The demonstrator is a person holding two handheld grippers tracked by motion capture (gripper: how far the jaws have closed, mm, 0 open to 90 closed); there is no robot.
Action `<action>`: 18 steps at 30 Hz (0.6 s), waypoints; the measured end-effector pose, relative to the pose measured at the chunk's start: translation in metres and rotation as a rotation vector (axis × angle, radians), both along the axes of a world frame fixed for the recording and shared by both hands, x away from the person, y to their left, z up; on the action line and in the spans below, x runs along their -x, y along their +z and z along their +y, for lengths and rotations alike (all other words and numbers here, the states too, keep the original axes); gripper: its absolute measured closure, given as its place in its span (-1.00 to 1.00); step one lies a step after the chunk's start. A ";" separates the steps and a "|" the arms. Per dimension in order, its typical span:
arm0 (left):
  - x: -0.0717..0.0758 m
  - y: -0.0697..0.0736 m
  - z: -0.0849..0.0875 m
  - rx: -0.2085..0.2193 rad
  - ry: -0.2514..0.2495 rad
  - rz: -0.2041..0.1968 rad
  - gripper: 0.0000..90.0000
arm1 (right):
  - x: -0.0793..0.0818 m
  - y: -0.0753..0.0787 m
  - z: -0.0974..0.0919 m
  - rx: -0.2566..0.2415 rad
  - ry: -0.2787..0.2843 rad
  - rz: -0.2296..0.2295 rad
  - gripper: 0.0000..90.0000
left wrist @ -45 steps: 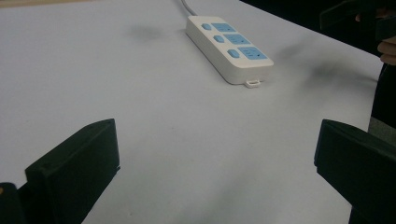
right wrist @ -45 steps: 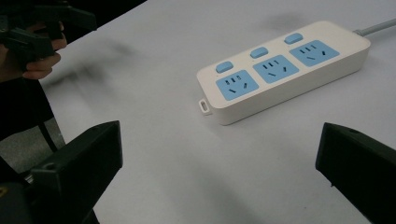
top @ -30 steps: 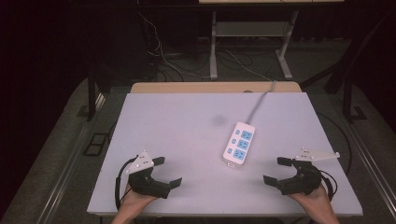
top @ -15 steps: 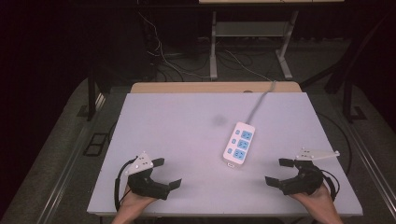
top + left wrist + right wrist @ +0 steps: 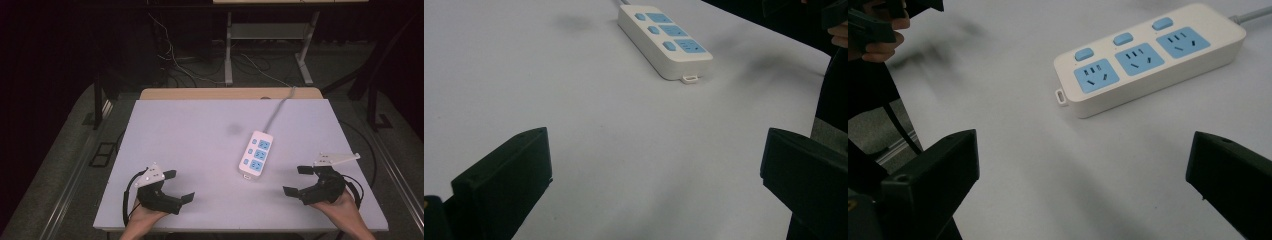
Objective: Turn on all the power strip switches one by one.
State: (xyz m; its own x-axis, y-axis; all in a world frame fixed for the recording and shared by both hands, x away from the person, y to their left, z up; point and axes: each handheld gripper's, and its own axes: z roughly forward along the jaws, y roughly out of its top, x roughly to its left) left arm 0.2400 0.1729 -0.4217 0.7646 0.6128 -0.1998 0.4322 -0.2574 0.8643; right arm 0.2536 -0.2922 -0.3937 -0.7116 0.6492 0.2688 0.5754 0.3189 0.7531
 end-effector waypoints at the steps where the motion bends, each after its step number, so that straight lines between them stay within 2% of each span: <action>1: 0.000 0.000 0.000 -0.001 -0.001 0.001 -1.00 | -0.001 0.002 0.000 0.003 0.000 0.000 -0.99; 18: -0.001 0.000 0.001 -0.001 0.010 0.001 -1.00 | -0.015 0.025 0.011 0.040 0.049 -0.007 -0.99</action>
